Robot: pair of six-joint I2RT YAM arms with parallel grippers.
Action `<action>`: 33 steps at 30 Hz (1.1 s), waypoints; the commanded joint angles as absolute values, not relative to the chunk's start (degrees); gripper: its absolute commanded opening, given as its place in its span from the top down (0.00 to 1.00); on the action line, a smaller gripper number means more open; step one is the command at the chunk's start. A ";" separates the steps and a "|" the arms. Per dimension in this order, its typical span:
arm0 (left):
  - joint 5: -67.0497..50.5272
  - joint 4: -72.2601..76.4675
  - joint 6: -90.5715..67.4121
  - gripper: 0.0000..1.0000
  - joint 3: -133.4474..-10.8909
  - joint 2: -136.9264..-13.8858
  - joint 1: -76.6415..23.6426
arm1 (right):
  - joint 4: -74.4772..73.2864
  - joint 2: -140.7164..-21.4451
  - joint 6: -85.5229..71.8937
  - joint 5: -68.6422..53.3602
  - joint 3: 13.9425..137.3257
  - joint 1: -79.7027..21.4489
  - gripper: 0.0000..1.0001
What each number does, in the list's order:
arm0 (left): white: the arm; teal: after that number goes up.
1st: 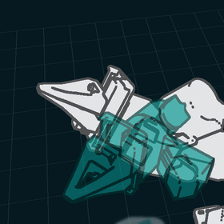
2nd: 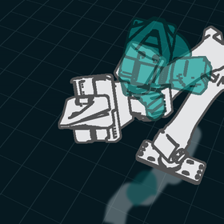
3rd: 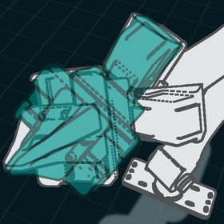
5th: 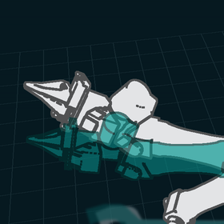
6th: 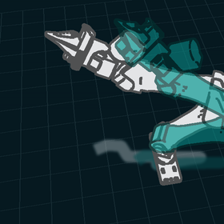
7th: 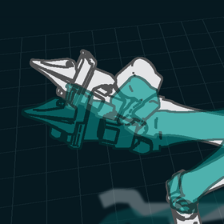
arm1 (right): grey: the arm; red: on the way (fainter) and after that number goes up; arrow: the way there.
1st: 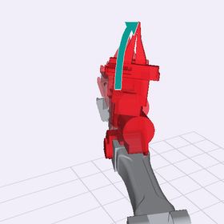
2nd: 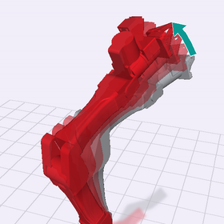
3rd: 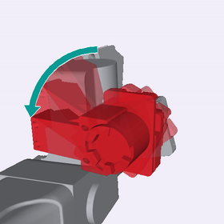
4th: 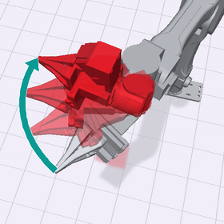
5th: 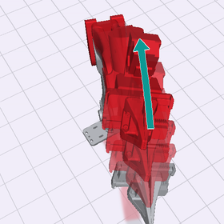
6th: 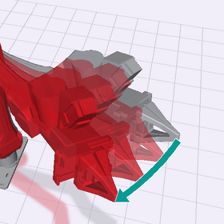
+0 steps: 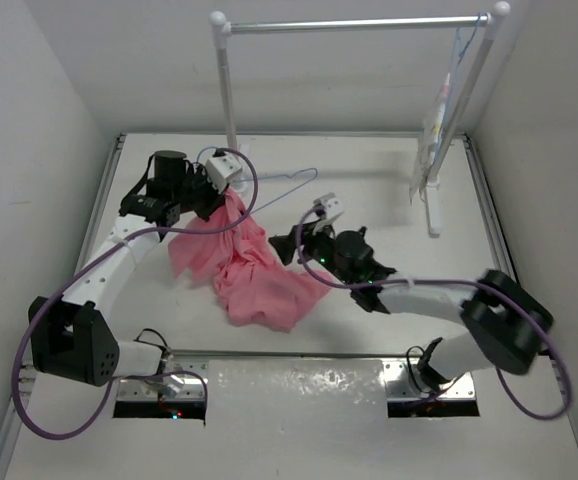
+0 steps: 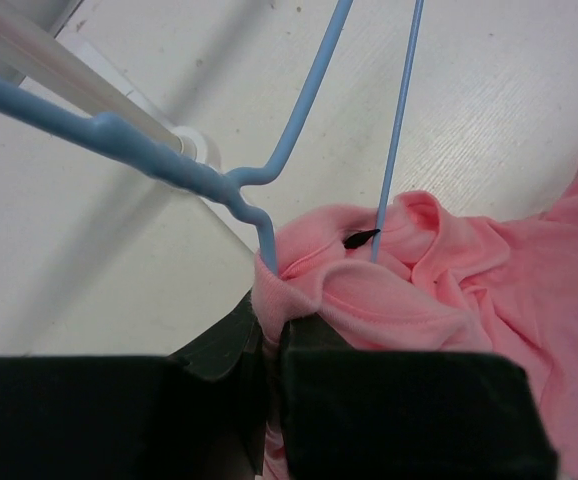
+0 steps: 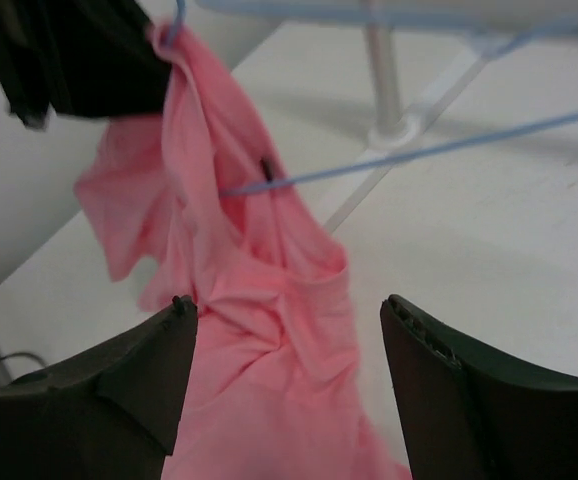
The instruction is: Place the t-shirt on the hanger
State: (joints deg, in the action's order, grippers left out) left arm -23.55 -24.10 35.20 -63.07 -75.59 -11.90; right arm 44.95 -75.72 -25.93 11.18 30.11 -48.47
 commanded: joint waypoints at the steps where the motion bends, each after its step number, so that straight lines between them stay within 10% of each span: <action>1: -23.03 -21.01 32.34 1.00 -65.13 -72.69 -12.57 | 53.34 -88.04 -37.95 0.28 37.67 -47.03 0.30; 28: -21.44 -20.30 31.99 1.00 -63.11 -71.28 -12.66 | 47.64 -118.56 -53.88 -5.00 55.01 -43.15 0.31; 33: -21.36 -21.17 33.04 1.00 -62.93 -71.10 -12.57 | 47.73 -117.88 -53.96 -5.11 53.54 -42.37 1.00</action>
State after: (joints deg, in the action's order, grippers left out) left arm -21.43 -23.79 32.71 -62.87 -73.69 -12.03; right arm 46.61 -119.00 -53.56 -5.26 53.71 -42.85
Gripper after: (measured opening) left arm 0.027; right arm 0.103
